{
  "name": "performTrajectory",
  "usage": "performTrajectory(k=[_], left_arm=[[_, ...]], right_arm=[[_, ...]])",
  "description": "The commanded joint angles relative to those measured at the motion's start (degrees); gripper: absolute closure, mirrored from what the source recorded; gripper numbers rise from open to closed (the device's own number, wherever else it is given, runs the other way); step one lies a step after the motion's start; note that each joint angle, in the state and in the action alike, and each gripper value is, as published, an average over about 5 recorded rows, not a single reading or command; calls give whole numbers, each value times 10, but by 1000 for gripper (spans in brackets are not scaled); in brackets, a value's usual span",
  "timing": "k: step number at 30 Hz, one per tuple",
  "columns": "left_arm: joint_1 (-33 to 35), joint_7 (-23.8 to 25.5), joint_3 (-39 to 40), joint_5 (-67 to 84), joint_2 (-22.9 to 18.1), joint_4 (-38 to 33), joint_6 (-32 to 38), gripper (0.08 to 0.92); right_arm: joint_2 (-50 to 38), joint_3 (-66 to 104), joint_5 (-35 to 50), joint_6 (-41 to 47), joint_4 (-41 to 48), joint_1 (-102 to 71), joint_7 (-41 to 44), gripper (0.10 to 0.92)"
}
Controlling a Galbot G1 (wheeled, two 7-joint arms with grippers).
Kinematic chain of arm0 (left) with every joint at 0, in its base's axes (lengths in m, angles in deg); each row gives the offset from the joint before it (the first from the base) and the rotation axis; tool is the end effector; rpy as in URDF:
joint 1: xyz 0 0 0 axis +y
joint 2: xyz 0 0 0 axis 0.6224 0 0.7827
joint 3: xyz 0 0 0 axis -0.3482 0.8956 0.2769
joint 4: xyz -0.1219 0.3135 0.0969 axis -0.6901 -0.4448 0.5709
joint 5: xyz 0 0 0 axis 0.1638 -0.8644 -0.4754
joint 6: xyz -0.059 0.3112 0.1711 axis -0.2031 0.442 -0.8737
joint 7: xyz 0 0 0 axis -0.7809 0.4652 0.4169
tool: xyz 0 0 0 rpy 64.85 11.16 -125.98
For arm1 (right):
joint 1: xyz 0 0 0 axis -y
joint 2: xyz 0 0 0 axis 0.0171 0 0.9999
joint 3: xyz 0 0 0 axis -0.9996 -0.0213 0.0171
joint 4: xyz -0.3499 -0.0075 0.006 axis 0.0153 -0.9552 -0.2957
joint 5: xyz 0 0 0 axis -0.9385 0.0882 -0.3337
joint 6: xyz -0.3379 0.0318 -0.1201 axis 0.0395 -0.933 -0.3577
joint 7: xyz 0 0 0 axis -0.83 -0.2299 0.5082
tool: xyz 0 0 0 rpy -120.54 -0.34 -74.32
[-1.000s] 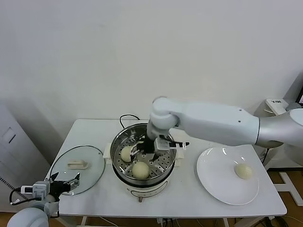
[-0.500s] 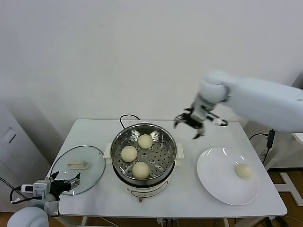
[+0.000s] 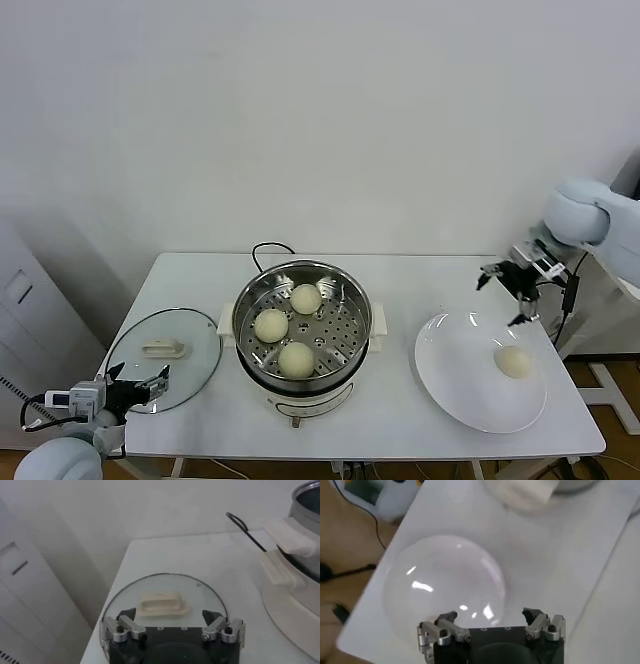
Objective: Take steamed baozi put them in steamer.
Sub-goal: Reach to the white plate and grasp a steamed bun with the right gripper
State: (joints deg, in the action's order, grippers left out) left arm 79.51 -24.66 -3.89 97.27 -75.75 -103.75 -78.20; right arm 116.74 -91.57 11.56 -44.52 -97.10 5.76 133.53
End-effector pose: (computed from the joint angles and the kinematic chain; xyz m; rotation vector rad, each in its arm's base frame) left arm 0.2196 0.1248 -0.2539 0.0706 -2.5418 -0.1660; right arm 0.5053 -0.2332 -0.0702 1.4668 -1.1892 1.5278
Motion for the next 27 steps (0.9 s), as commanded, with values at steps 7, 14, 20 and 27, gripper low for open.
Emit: performTrajectory(k=[7, 14, 20, 27], left_arm=[[3, 0, -2, -1, -3, 1, -1, 177], [5, 0, -4, -3, -6, 0, -2, 177], [5, -1, -4, -3, -5, 0, -3, 177], [9, -1, -5, -4, -6, 0, -3, 177]], right_arm=[[-14, 184, -66, -2, 100, -251, -15, 203], [-2, 228, -107, -8, 128, -290, -22, 203], [15, 281, -125, -14, 161, -334, -36, 203], [42, 319, -150, -23, 200, -365, -47, 203]])
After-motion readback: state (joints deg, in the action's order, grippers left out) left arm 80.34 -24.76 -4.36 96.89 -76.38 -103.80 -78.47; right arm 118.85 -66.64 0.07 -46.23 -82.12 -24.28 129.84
